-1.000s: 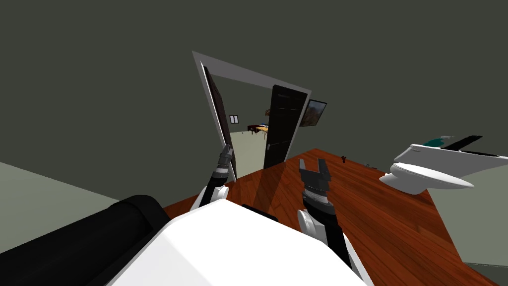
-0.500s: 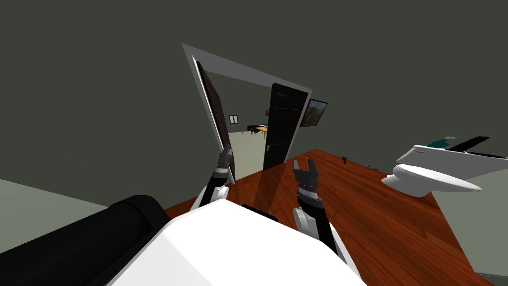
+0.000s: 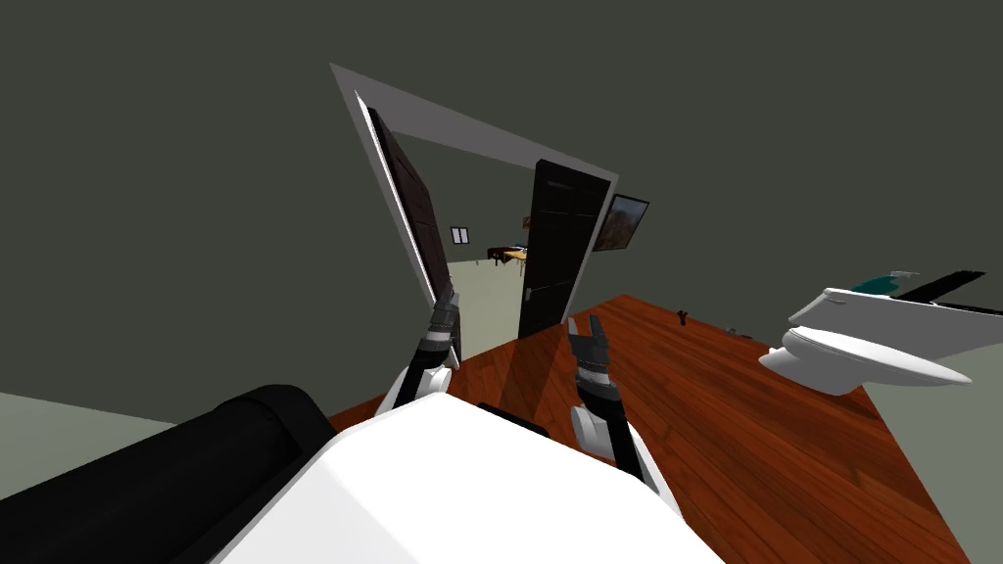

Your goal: Push the door open

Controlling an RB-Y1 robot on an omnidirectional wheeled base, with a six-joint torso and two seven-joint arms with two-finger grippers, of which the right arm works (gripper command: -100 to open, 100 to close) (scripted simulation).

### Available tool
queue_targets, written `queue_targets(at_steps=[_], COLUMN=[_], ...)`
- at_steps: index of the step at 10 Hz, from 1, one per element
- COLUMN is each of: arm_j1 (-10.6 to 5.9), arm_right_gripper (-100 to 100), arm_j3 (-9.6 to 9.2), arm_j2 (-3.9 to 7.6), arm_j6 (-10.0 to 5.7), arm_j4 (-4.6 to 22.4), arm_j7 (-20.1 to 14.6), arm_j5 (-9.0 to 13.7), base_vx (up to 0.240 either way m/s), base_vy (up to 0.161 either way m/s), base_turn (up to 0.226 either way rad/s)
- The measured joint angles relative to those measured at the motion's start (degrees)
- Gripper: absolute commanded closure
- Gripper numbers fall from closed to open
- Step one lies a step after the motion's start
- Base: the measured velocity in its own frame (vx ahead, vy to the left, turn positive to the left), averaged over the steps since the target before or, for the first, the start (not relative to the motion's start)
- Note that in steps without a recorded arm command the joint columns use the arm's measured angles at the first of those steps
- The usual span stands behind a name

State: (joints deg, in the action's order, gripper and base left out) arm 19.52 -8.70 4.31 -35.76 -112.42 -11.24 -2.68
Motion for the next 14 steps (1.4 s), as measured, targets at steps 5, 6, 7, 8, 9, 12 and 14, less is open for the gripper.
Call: queue_targets(at_steps=[5, 6, 7, 8, 9, 12, 14], arm_j1=[-2.1, -2.41, -3.05, -3.76, -4.16, -5.74, -6.64], arm_right_gripper=[-100, -100, -100, -100, -100, -100, -100], arm_j3=[-1.63, -2.09, -2.32, -2.75, -3.12, -4.25, -4.97], arm_j2=[0.81, 0.86, 1.07, 0.95, 1.08, 1.27, 1.54], arm_j6=[-1.32, -1.59, -1.69, -2.0, -2.16, -2.77, -3.17], arm_j4=[6.2, 7.4, 8.6, 10.3, 11.4, 15.3, 17.8], arm_j7=[-0.7, -0.7, -0.8, -0.8, -0.9, -1.2, -1.5], arm_j5=[-0.6, -0.8, -0.8, -1.0, -1.2, -1.6, -1.9], base_vx=[0.099, 0.095, 0.089, 0.093, 0.098, 0.106, 0.099], base_vy=[-0.025, -0.021, -0.025, -0.023, -0.017, -0.021, -0.015], base_turn=[-0.006, -0.008, -0.006, -0.004, -0.007, -0.006, -0.007])
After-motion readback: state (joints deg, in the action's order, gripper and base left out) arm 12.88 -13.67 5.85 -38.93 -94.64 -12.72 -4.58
